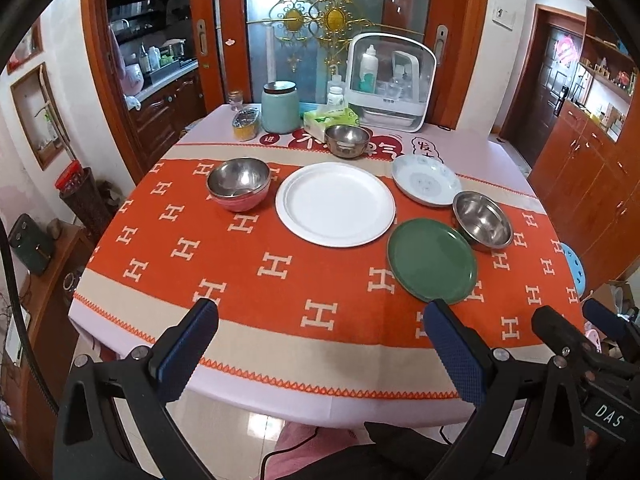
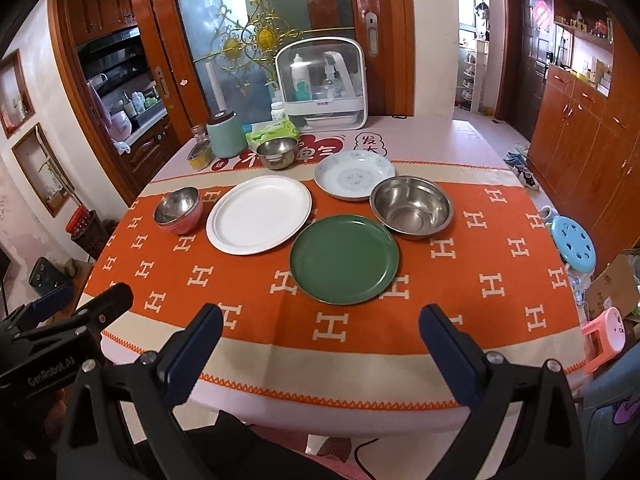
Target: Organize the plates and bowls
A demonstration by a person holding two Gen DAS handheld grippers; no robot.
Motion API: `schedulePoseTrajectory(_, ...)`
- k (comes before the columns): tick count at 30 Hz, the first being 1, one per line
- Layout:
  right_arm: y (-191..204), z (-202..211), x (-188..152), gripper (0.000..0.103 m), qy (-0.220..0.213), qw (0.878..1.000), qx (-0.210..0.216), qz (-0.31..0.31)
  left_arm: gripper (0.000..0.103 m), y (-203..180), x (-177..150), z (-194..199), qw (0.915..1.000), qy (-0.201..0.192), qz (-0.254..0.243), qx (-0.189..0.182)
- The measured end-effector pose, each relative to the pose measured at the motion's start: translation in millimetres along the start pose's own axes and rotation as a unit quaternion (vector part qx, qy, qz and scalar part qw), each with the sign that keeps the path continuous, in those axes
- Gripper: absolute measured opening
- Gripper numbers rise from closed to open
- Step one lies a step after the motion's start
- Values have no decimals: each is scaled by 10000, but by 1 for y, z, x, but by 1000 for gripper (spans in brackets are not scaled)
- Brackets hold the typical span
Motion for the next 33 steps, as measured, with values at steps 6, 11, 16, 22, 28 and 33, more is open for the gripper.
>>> schedulePoseTrajectory(6, 4, -21, 16, 99, 101, 9999, -92, -88, 102, 7, 19, -28, 9998, 181, -67, -95)
schedulePoseTrajectory(11, 15, -45, 29, 99, 220, 9997, -31, -112, 102, 17, 35, -51, 9994, 297, -86, -128)
schedulePoseTrajectory(16, 29, -66, 44, 99, 196, 9998, 37, -3, 102, 33, 49, -75, 9990, 429, -5, -87)
schedulePoseTrajectory(22, 46, -93, 64, 99, 149, 9996, 217, 90, 102, 49, 62, -107, 9985, 539, 49, -79)
schedulePoseTrajectory(28, 60, -124, 84, 99, 20, 9991, 318, 279, 102, 69, 76, -140, 9980, 590, 205, -46)
schedulePoseTrajectory(33, 63, -151, 103, 99, -220, 9986, 223, 425, 102, 83, 84, -168, 9978, 503, 421, -120)
Point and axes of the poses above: each gripper's, at about its wrist camera, not at the fingertips, and z roughly against the way its jaws point, y to its left, x to its top, the point moved 5 cm from there along -z, roughly the way its jaws point, and after that the axes turned 14 degrees about -z, right-handed, at the moved point
